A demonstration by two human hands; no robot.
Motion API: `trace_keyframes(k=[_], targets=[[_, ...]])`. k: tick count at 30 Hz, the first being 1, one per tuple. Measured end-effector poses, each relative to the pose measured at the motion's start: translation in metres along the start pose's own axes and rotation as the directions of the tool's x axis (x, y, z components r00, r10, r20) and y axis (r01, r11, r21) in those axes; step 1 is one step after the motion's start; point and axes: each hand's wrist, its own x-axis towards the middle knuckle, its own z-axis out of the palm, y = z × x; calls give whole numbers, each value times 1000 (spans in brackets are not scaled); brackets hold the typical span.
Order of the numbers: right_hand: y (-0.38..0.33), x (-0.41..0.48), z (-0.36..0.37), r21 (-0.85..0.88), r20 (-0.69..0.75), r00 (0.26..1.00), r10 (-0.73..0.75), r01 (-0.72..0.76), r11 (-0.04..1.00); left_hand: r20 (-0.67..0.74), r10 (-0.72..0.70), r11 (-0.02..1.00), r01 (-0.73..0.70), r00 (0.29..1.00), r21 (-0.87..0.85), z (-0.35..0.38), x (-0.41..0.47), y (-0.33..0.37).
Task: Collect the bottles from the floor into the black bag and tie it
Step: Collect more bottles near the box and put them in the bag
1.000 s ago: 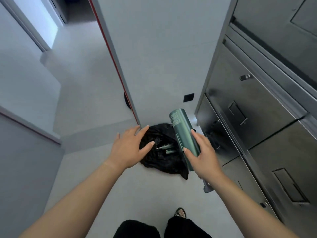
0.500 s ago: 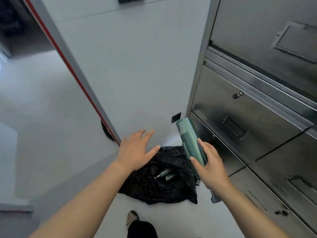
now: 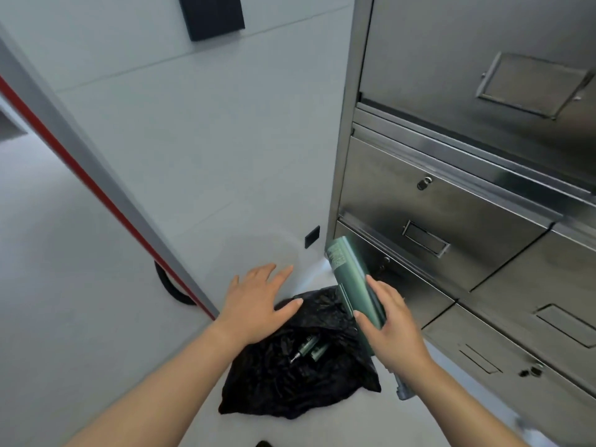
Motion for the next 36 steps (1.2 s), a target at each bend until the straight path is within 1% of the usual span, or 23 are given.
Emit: trace_keyframes(k=[3,8,11,13,17,20,22,25,27,29,32,34,36], targets=[[21,-1,17,-41,39,999,17,-15,999,53,41,999,-42,998,25,23,17,-8],[65,-5,67,-77,11,996,86,-85,993,73,150,989,-151,986,9,88,62,-26],[107,0,114,-31,-14,991,136,-136,990,79,169,985,-171,982,22,155,95,-52],[146,5,151,-29,-31,987,159,-160,987,100,170,984,-174,980,41,212,115,-71],[239,18,232,-42,-37,985,171,-172,984,96,128,991,-130,987,14,334,152,-105],[313,28,291,-57,-20,989,148,-148,987,59,98,994,-95,993,-60,424,183,-127],[363,36,327,-80,-9,994,106,-107,991,47,81,993,-76,996,-91,479,203,-141],[430,50,372,-112,-10,999,47,-48,993,3,97,994,-96,995,-49,553,230,-161],[466,63,391,-165,-31,1000,-7,2,986,-46,116,992,-118,992,-37,593,249,-168],[493,75,406,-227,-47,997,-63,50,973,-90,126,990,-131,988,-53,624,264,-169],[519,78,421,-254,-36,993,-109,96,962,-133,156,984,-166,979,-67,661,269,-166],[524,73,427,-261,-11,993,-117,110,959,-112,185,982,-189,976,-27,674,262,-166],[526,62,431,-242,4,993,-119,116,963,-74,168,985,-170,983,-9,683,253,-168]])
